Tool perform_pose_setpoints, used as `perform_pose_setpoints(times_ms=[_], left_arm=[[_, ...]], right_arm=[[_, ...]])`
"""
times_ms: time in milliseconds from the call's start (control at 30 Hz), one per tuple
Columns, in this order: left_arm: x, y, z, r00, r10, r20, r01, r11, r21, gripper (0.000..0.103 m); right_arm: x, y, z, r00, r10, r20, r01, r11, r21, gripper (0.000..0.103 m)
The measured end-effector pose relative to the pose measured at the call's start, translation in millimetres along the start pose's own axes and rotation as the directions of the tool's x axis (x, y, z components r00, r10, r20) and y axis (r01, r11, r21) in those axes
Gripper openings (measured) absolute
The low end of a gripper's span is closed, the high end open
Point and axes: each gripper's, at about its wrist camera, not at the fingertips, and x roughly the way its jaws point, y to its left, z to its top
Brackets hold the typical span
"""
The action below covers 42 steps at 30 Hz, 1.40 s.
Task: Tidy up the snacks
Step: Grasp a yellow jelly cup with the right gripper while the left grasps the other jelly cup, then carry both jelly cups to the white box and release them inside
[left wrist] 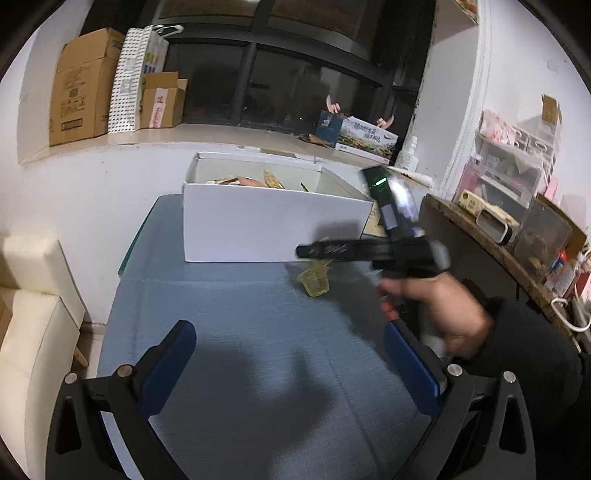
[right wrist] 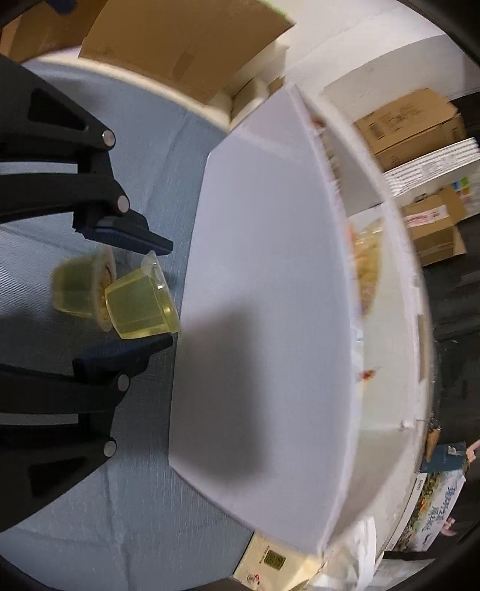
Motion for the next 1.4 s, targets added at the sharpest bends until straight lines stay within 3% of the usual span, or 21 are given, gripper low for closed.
perform_pose_setpoints(times_ms=[200,400,633,700,733,767,833,900,1167,1400], left_arm=[[44.7,-19.1,13.8,0.998,-0.045,-0.049,0.049,0.995,0.087,0.103],[120.9,-36.6,36.5,0.989,-0.065,-0.129,0.083,0.987,0.137,0.103],[198.6,-46.5,40.2,0.965,0.012,-0.261,0.050,0.972,0.229,0.103],[207.3,-45.8,38.0,0.962,0.026,-0.273,0.042,0.969,0.243,0.095],[211.4,-45.6,36.8,0.959,0.024,-0.282,0.049,0.967,0.249,0.078],[213.3,-46.0,36.0,0.958,0.020,-0.286,0.056,0.965,0.257,0.049],[213.4,-47.2,33.7,0.962,0.038,-0.270,0.039,0.961,0.273,0.050],[208.4,-46.6,31.7,0.966,0.010,-0.259,0.060,0.963,0.263,0.050],[119.2,-42.2,34.6,0.991,-0.107,-0.074,0.119,0.975,0.189,0.050],[50.6,-12.0,77.7,0.982,-0.142,0.124,0.132,0.988,0.083,0.050]], right_arm=[[-78.1,-15.0,-23.4,0.989,0.098,0.113,-0.102,0.994,0.031,0.047],[-149.5,-34.0,-58.6,0.969,0.114,0.219,-0.132,0.989,0.070,0.047],[-162.8,-71.8,-78.5,0.962,0.098,0.255,-0.145,0.974,0.173,0.047],[-164.9,-79.6,-81.4,0.962,0.088,0.257,-0.140,0.972,0.191,0.047],[-164.6,-83.4,-82.4,0.962,0.087,0.258,-0.141,0.969,0.201,0.047],[-167.1,-87.0,-84.8,0.962,0.087,0.258,-0.143,0.968,0.207,0.047],[-164.9,-89.7,-86.8,0.963,0.085,0.256,-0.143,0.966,0.217,0.047],[-162.3,-91.8,-89.7,0.965,0.083,0.250,-0.142,0.963,0.227,0.047],[-153.7,-82.3,-90.9,0.968,0.091,0.234,-0.142,0.967,0.212,0.047],[-149.2,-55.4,-64.5,0.959,0.130,0.253,-0.171,0.974,0.148,0.047]])
